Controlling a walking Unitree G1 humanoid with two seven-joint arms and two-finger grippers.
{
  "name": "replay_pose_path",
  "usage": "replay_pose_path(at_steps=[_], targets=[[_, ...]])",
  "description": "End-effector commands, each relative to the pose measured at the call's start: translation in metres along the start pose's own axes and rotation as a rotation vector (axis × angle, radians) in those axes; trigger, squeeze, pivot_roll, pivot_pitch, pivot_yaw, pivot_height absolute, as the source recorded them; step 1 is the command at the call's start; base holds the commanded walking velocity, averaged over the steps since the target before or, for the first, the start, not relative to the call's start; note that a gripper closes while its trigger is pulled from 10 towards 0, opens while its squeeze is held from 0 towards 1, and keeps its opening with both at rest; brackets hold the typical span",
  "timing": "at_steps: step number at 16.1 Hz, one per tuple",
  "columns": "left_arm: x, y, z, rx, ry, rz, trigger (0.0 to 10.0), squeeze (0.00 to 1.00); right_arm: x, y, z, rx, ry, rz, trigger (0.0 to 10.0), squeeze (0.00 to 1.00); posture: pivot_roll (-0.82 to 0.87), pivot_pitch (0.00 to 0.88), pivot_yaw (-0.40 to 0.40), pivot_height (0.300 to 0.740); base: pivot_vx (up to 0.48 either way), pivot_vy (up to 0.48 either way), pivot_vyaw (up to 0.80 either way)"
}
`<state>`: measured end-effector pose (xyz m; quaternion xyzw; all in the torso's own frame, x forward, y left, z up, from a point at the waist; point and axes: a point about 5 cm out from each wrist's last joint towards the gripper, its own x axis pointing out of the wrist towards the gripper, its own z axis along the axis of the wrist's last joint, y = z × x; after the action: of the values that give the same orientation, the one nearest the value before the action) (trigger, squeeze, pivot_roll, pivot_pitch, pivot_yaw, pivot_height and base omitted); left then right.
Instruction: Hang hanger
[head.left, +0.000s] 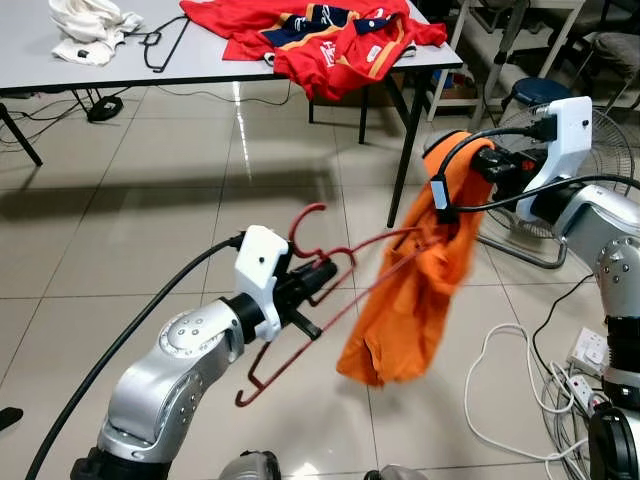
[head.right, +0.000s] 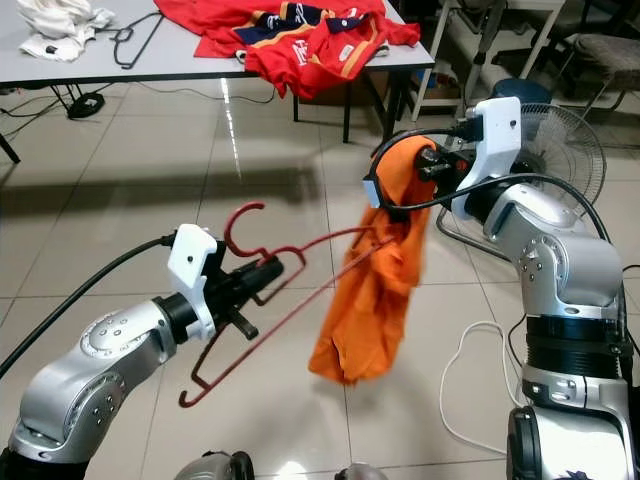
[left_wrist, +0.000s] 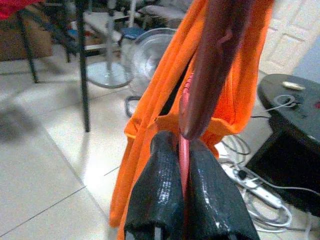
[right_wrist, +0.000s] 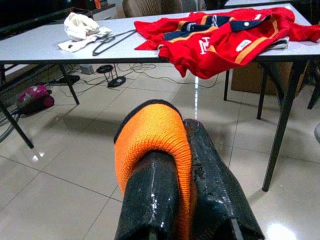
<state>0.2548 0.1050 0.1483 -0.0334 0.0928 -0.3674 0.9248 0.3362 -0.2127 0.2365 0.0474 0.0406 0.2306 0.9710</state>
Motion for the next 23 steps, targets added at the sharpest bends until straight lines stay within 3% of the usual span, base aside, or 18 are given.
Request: replay_pose_path(at_steps=[1,4,9,12,13,14,17,21,23], targets=[[-0.003,0.011,0.001,0.026,0.005,0.070,10.0,0.00,-0.003,0.004,0.010,-0.022,-0.036,0.017,10.0,0.00,-0.13,0.108,-0.009,0.740,0.000,0.000,0.00],[-0.003,0.017,0.004,0.020,-0.020,0.135,10.0,0.00,-0.003,0.005,0.012,-0.026,-0.034,0.024,10.0,0.00,-0.13,0.105,-0.013,0.740,0.000,0.000,0.00],[0.006,-0.013,0.025,-0.060,-0.201,-0.011,10.0,0.00,-0.003,0.006,0.007,-0.068,0.012,0.025,10.0,0.00,-0.14,0.093,-0.022,0.740,0.000,0.000,0.00],[0.003,-0.022,0.022,-0.057,-0.194,-0.060,10.0,0.00,-0.005,-0.008,0.002,-0.136,0.093,-0.080,10.0,0.00,-0.15,0.086,-0.028,0.740,0.000,0.000,0.00],[0.002,-0.025,0.020,-0.059,-0.189,-0.071,10.0,0.00,-0.006,-0.016,-0.001,-0.247,0.154,-0.147,10.0,0.00,-0.15,0.084,-0.031,0.740,0.000,0.000,0.00],[0.001,-0.028,0.018,-0.040,-0.169,-0.091,10.0,0.00,-0.005,-0.017,-0.001,-0.277,0.166,-0.162,10.0,0.00,-0.16,0.083,-0.038,0.740,0.000,0.000,0.00],[0.002,-0.031,0.005,0.066,-0.078,-0.094,10.0,0.00,0.000,-0.010,0.005,-0.222,0.143,-0.110,10.0,0.00,-0.15,0.082,-0.045,0.740,0.000,0.000,0.00],[0.013,-0.027,0.004,0.026,-0.085,-0.024,10.0,0.00,0.006,0.001,0.004,-0.119,0.167,-0.053,10.0,0.00,-0.15,0.078,-0.045,0.740,0.000,0.000,0.00],[0.017,-0.030,0.009,-0.017,-0.130,-0.033,10.0,0.00,0.005,-0.001,-0.005,-0.142,0.215,-0.061,10.0,0.00,-0.16,0.071,-0.049,0.740,0.000,0.000,0.00]])
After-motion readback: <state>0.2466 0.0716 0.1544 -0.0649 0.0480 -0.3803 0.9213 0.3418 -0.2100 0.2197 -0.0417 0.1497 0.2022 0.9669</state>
